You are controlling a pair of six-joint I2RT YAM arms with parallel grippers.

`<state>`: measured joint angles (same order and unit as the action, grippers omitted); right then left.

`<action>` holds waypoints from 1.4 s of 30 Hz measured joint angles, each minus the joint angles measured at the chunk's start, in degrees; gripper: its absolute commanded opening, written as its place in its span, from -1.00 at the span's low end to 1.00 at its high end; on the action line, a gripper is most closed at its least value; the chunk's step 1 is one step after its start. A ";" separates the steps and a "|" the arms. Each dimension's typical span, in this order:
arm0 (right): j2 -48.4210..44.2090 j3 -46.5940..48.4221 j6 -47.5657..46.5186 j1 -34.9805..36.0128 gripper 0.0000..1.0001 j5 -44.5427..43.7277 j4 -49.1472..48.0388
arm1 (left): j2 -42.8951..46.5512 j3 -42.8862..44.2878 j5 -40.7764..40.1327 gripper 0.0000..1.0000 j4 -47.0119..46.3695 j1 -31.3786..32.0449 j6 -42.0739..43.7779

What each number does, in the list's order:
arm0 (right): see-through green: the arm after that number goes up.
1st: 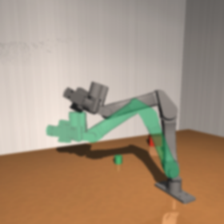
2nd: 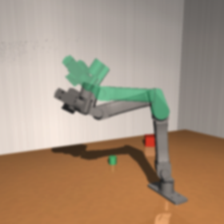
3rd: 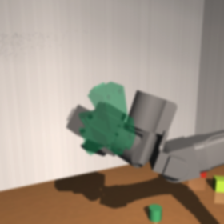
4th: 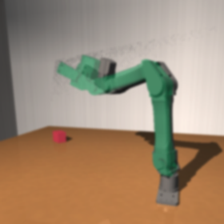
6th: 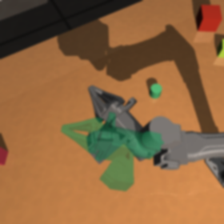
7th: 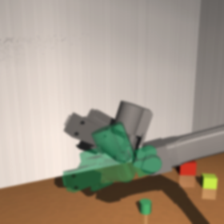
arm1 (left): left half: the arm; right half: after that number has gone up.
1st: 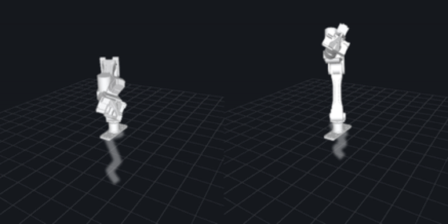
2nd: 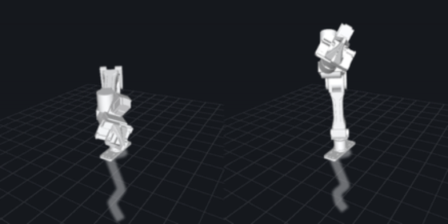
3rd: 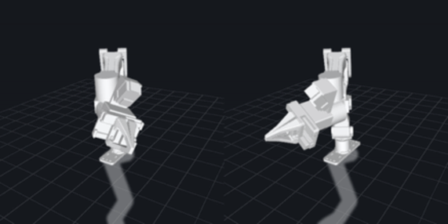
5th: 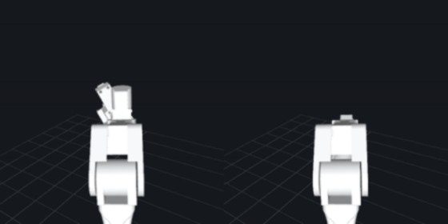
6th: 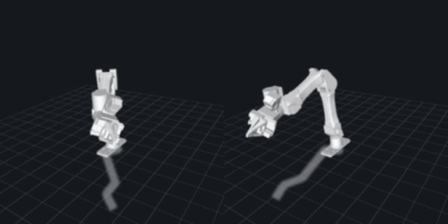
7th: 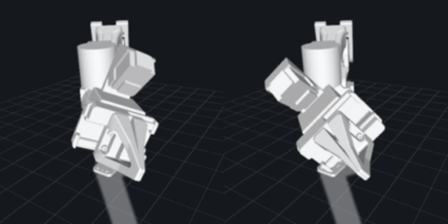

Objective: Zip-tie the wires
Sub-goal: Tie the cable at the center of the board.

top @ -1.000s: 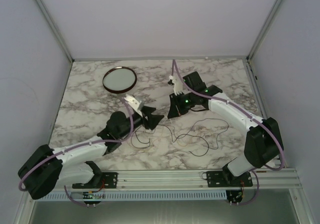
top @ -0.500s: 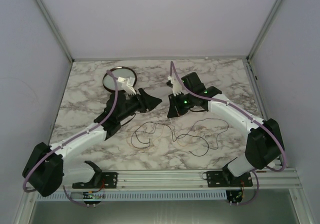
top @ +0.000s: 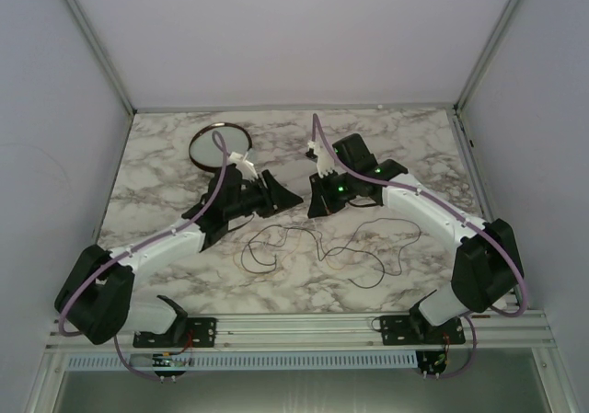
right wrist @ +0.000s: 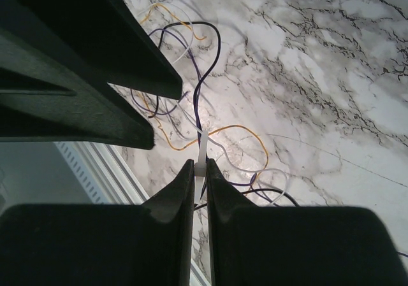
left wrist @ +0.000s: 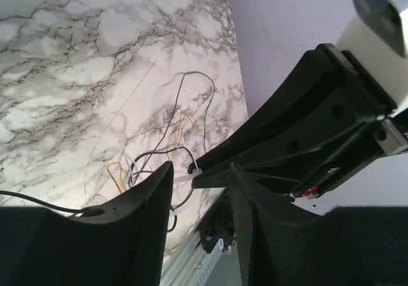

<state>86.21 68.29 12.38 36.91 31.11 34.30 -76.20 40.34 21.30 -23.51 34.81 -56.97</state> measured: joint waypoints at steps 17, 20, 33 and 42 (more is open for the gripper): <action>0.02 0.00 0.02 0.26 -0.96 -0.31 0.00 | -4.87 -0.02 2.99 -0.43 -3.61 0.02 -2.67; 0.00 0.00 0.00 0.26 -0.96 -0.35 0.00 | -5.27 0.00 3.23 -0.44 -3.96 0.13 -2.86; 0.00 -0.02 0.02 0.28 -0.95 -0.37 0.02 | -7.45 0.00 3.30 -0.47 -5.97 1.68 -3.17; 0.00 -0.31 0.02 0.33 -0.95 -0.42 0.09 | -8.20 0.00 3.13 -0.77 -6.27 2.34 -3.34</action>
<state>86.21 67.99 12.40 37.23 30.70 34.39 -84.40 40.34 24.43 -29.78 37.15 -60.31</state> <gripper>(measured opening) 0.075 0.192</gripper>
